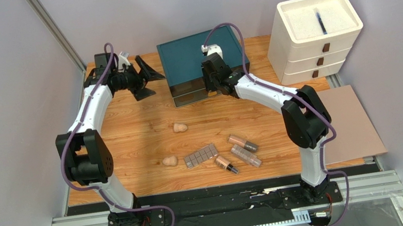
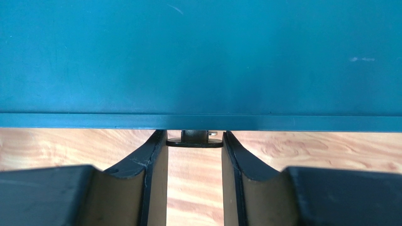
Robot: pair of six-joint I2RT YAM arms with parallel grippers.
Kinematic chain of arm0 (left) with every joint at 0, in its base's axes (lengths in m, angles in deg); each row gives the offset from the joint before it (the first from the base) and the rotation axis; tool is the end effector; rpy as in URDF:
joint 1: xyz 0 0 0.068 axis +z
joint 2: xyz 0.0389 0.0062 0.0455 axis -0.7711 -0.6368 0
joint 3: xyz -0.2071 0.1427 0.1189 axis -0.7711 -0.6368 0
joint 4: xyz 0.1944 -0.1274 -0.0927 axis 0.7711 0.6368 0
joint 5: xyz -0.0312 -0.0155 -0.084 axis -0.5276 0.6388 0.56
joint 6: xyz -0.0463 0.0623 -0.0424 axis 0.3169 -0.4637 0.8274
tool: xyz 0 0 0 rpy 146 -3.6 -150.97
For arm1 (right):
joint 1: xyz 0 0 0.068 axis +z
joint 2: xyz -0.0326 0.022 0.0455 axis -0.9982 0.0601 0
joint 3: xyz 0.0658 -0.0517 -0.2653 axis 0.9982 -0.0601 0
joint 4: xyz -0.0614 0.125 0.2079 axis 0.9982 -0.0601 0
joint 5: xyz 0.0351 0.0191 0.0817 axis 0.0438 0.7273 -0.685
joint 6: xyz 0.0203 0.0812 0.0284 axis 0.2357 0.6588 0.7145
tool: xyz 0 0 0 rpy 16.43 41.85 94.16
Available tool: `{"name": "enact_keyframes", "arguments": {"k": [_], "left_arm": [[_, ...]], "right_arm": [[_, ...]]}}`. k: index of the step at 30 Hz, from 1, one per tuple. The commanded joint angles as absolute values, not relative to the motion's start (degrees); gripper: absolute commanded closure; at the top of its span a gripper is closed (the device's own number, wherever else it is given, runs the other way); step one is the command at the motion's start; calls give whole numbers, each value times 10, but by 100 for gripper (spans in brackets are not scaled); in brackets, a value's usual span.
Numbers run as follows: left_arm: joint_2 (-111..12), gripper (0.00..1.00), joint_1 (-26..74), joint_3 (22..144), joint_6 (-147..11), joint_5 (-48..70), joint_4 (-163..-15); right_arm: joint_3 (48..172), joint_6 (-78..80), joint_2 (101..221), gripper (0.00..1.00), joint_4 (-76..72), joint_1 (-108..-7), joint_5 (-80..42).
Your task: Organize the makeup
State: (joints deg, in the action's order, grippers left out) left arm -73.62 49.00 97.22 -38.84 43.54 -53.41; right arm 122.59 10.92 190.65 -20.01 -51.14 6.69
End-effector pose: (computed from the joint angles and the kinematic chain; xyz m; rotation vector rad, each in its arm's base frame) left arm 0.3961 -0.0613 0.2852 -0.4777 2.4115 -1.1830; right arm 0.3936 0.2501 0.2326 -0.2069 2.2432 0.1273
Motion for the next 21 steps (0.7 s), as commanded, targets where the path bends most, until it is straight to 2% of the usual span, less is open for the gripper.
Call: {"name": "enact_keyframes", "arguments": {"k": [1,3,6,9,14,17,19,21], "left_arm": [[-734,7,490,965,-380,442,-554],[-734,7,481,975,-380,438,-559],[-747,13,452,1018,-393,404,-553],[-783,19,420,1089,-414,362,-506],[-854,20,385,1188,-441,244,-401],[-879,26,381,1195,-427,212,-386],[-899,35,380,1197,-417,207,-383],[-919,37,379,1205,-411,201,-378]], "right_arm": [[1190,126,1874,100,-264,-497,73],[1189,124,1868,100,-266,-495,74],[1193,123,1870,100,-273,-494,80],[1203,121,1879,100,-283,-495,82],[1203,124,1882,100,-289,-495,83],[1201,126,1882,100,-295,-494,80],[1200,128,1879,100,-297,-494,76],[1196,129,1877,100,-299,-494,72]]}}
